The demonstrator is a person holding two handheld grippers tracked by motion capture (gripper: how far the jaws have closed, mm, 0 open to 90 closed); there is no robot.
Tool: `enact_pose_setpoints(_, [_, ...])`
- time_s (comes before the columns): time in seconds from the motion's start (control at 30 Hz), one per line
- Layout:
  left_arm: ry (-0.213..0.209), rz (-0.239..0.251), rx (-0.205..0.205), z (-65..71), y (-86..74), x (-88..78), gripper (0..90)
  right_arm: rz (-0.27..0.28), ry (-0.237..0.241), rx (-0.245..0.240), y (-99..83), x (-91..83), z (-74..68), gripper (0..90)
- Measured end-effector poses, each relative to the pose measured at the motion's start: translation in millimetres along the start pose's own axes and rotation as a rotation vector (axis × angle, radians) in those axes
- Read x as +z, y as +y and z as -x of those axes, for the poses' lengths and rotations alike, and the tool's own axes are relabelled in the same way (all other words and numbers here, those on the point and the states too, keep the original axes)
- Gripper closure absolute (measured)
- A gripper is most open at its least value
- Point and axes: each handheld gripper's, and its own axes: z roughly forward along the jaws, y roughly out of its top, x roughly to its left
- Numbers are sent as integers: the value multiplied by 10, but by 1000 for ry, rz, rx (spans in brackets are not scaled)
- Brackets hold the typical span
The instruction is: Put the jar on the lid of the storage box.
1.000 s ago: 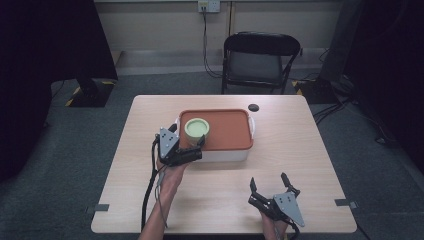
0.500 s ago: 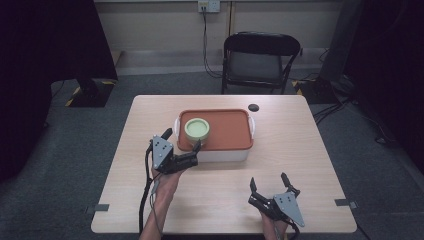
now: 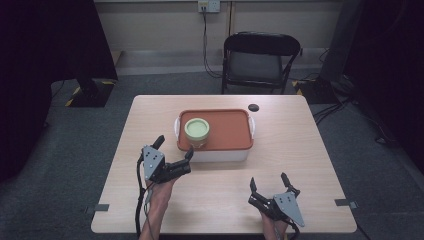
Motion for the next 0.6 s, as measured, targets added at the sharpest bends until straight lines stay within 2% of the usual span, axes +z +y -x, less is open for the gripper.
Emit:
enact_pose_setpoints(0.43, [4,-2,-5,11,-257,-223,2,0,0,0,0,0,0,0])
enact_pose_setpoints(0.6, [6,-7,7,26,-354,-271,3,0,0,0,0,0,0,0])
